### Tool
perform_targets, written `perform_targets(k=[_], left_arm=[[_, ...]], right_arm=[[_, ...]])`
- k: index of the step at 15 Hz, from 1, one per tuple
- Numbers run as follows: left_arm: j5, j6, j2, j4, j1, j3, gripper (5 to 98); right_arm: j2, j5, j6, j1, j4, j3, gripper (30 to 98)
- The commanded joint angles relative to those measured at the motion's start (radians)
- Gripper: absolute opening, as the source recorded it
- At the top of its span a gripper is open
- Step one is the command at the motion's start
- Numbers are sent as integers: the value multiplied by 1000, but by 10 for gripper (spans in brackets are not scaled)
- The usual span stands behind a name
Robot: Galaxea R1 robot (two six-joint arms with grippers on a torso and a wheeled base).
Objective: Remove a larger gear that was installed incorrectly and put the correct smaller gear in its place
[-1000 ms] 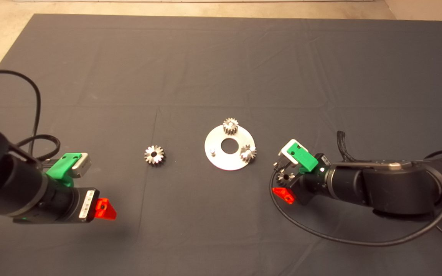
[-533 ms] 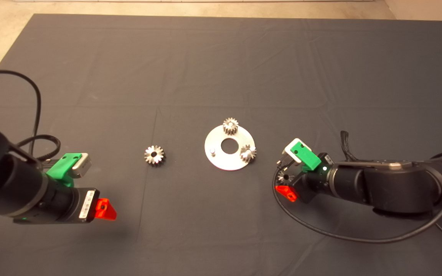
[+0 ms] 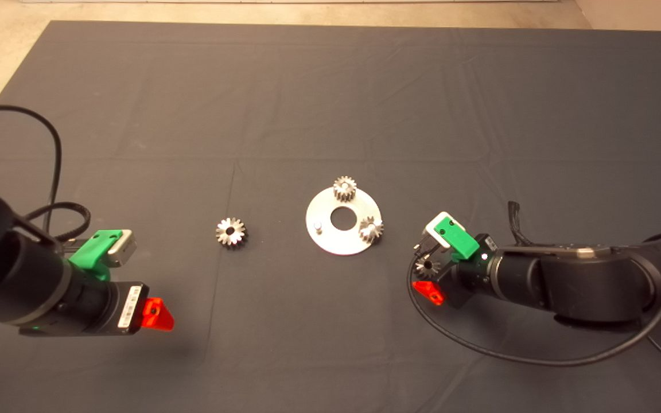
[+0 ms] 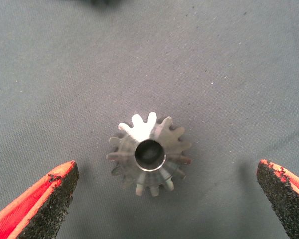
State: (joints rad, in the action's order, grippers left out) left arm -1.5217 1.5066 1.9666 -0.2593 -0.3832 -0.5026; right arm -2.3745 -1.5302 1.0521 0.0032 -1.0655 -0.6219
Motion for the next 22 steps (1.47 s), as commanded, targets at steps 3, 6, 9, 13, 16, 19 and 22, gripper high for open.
perform_targets(k=[3,6,9,13,16,19,22], left_arm=[[-15,7,-4,20,-14,12,975],[-15,7,-4,20,-13,12,976],[-15,7,-4,20,-13,12,976],[-15,7,-4,20,-13,12,976],[-15,7,-4,20,-14,12,976],[-15,7,-5,20,-14,14,976],[-15,7,-5,20,-14,15,975]], right_arm=[[-1,-123,23,5,-27,-11,905],[-1,-122,25,5,-27,-11,876],[-1,-108,25,5,-27,-11,848],[-1,-103,25,5,-27,-11,804],[-3,-102,25,5,-27,-11,752],[-3,-85,23,5,-27,-13,725],[-6,-71,25,5,-27,-19,699]])
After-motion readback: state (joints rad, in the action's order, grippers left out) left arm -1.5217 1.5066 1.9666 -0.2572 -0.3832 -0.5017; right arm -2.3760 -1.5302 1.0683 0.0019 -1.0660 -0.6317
